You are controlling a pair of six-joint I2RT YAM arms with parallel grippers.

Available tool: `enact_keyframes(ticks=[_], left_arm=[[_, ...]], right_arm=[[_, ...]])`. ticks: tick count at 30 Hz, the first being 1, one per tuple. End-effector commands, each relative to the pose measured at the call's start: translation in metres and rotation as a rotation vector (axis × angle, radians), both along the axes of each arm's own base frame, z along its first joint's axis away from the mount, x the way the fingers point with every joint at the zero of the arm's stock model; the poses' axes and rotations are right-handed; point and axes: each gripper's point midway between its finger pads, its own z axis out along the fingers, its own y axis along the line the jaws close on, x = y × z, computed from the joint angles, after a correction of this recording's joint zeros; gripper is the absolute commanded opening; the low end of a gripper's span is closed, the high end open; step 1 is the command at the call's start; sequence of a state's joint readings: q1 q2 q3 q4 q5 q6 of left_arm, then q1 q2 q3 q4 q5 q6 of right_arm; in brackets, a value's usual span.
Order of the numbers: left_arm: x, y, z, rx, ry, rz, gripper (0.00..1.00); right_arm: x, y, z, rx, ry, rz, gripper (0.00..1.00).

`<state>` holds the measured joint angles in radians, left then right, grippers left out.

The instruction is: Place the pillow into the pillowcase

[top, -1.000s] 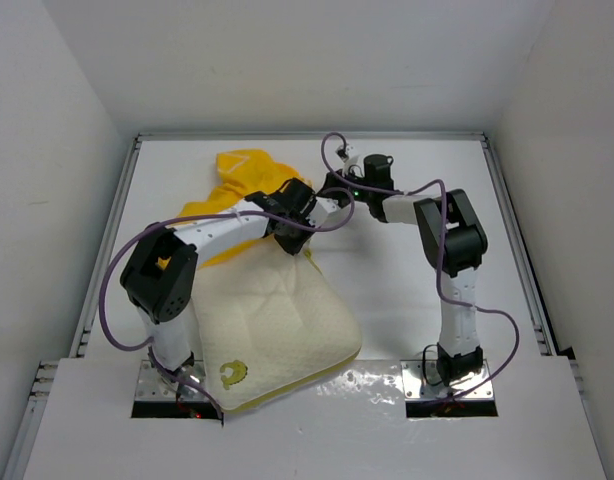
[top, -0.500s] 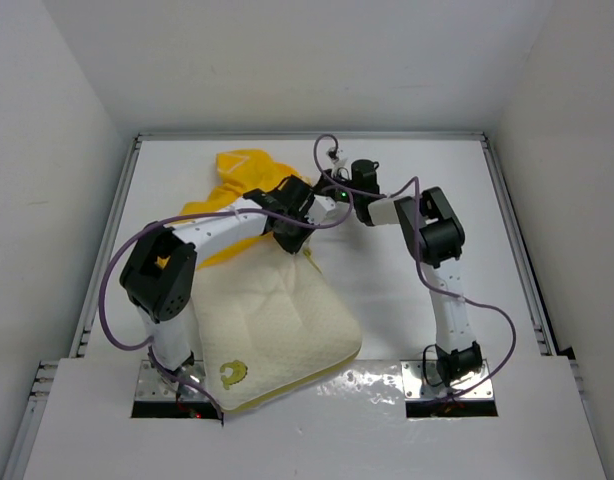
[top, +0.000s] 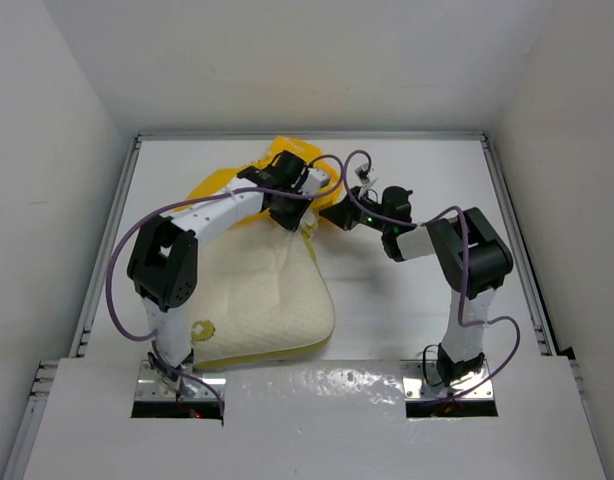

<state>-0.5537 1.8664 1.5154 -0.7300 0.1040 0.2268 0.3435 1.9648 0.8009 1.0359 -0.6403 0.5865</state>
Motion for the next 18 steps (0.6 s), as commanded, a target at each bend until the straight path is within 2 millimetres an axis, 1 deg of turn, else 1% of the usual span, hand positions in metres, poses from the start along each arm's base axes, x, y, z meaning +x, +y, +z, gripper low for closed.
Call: enact_keyframes(ticks=[1, 2, 3, 4, 6, 7, 8, 9, 10, 11, 12, 13, 14, 15, 16, 17, 18], left_arm=[[0.059, 0.008, 0.030, -0.019, -0.176, 0.141, 0.00], [0.066, 0.003, 0.040, -0.041, -0.196, 0.150, 0.00], [0.069, -0.001, 0.043, -0.060, -0.194, 0.167, 0.00], [0.077, -0.005, 0.058, -0.089, -0.224, 0.180, 0.00], [0.082, -0.012, 0.071, -0.124, -0.232, 0.193, 0.00], [0.083, -0.019, 0.079, -0.159, -0.225, 0.190, 0.00], [0.089, -0.024, 0.097, -0.192, -0.255, 0.193, 0.00], [0.090, -0.025, 0.101, -0.200, -0.254, 0.197, 0.00], [0.093, -0.026, 0.106, -0.206, -0.265, 0.198, 0.00], [0.096, -0.026, 0.110, -0.203, -0.281, 0.206, 0.00], [0.100, -0.023, 0.107, -0.184, -0.291, 0.215, 0.00], [0.101, -0.016, 0.096, -0.144, -0.289, 0.231, 0.00], [0.100, -0.014, 0.087, -0.126, -0.285, 0.231, 0.00], [0.101, -0.014, 0.075, -0.109, -0.281, 0.235, 0.00], [0.094, -0.014, 0.053, -0.084, -0.247, 0.229, 0.00], [0.094, -0.017, 0.043, -0.079, -0.245, 0.221, 0.00], [0.090, -0.022, 0.035, -0.059, -0.248, 0.204, 0.00]], right_arm=[[-0.027, 0.006, 0.016, 0.033, -0.057, 0.122, 0.00], [-0.032, 0.006, 0.010, 0.016, -0.048, 0.129, 0.00], [-0.037, 0.005, 0.004, 0.003, -0.015, 0.135, 0.00], [-0.043, 0.004, -0.003, -0.006, 0.013, 0.135, 0.00], [-0.049, 0.001, -0.011, -0.014, 0.043, 0.127, 0.00], [-0.052, 0.000, -0.016, -0.023, 0.063, 0.121, 0.00], [-0.056, -0.002, -0.022, -0.040, 0.074, 0.113, 0.00], [-0.059, -0.006, -0.026, -0.063, 0.100, 0.106, 0.00], [-0.062, -0.009, -0.032, -0.100, 0.089, 0.105, 0.00], [-0.069, -0.012, -0.040, -0.137, 0.125, 0.100, 0.00], [-0.065, -0.016, -0.035, -0.167, 0.097, 0.070, 0.00], [-0.069, -0.017, -0.038, -0.214, 0.067, 0.081, 0.00], [-0.075, -0.021, -0.045, -0.254, 0.102, 0.081, 0.00], [-0.074, -0.022, -0.040, -0.279, 0.067, 0.081, 0.00], [-0.078, -0.019, -0.039, -0.289, 0.065, 0.094, 0.00], [-0.082, -0.020, -0.039, -0.295, 0.070, 0.100, 0.00], [-0.084, -0.021, -0.039, -0.296, 0.074, 0.095, 0.00]])
